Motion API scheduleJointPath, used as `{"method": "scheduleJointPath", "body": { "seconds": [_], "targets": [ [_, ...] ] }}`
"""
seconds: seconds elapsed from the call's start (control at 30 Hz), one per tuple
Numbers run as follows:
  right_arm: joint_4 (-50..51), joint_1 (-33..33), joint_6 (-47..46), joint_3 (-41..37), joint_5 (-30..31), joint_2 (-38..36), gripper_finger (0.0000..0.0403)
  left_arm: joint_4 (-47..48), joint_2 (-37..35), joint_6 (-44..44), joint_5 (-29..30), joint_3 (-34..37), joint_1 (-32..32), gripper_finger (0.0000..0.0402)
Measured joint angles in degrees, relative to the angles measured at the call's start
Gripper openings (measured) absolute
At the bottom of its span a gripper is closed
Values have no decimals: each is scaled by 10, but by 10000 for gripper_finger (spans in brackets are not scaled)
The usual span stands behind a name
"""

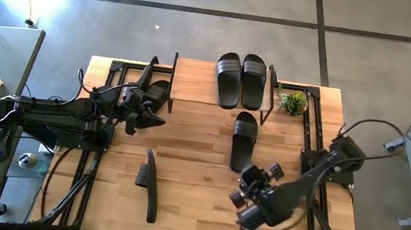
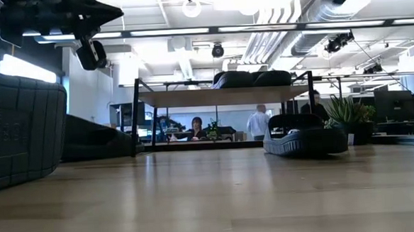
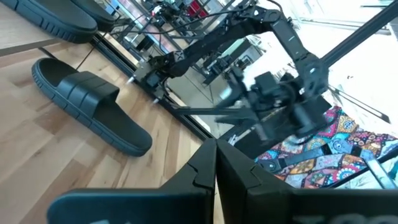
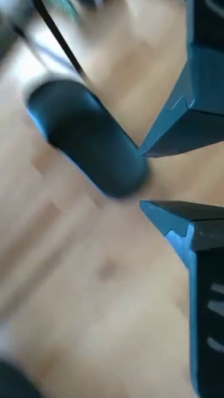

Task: Pick and place slides into the shelf
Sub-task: Put the black slipper under the shelf

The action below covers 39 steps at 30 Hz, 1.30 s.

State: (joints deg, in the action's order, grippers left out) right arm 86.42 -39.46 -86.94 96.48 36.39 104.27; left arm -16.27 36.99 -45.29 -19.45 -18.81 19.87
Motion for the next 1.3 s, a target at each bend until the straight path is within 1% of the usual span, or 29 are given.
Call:
{"method": "scheduleJointPath", "body": {
  "seconds": [0.1, 0.17, 0.23, 0.33, 0.37, 0.4, 0.43, 0.5, 0.57, 0.7, 0.83, 0.97, 1.07, 1.3],
  "targets": [
    [-65, -23, 0, 6, -60, -24, 107, 1, 0, 0, 1, 0, 0, 1],
    [-124, -37, -3, -8, -86, -38, 93, 2, 0, 0, 1, 0, 0, 1],
    [-200, -47, -4, -32, -114, -47, 70, 2, 0, 0, 1, 0, 0, 1],
    [-295, -56, -2, -76, -174, -49, 25, 2, 0, 0, 1, 0, 0, 1],
    [-319, -57, -2, -95, -180, -49, 13, 2, 0, 0, 1, 0, 0, 1],
    [-343, -57, -2, -114, -177, -49, 7, 2, 0, 0, 1, 0, 0, 1],
    [-365, -56, -3, -133, -162, -49, 6, 2, 0, 0, 1, 0, 0, 1],
    [-393, -53, -21, -170, -108, -49, 11, 2, 0, 0, 1, 0, 0, 1],
    [-413, -46, -38, -207, -80, -49, 7, 2, 0, 0, -1, 0, 0, 1],
    [-459, -24, -56, -282, -84, -49, 3, 3, 0, 0, -6, 0, 0, 1],
    [-554, -2, -42, -357, -104, -49, 1, 4, 0, -1, -8, 0, 0, 1],
    [-644, 11, -30, -416, -95, -49, 0, 4, 0, -2, -8, 0, 0, 1],
    [-660, 20, -26, -436, -93, -49, 0, 4, 0, -4, -8, 0, 0, 1],
    [-649, 51, -16, -450, -73, -49, 0, 17, 0, -4, -7, 0, 0, 1]
  ]
}}
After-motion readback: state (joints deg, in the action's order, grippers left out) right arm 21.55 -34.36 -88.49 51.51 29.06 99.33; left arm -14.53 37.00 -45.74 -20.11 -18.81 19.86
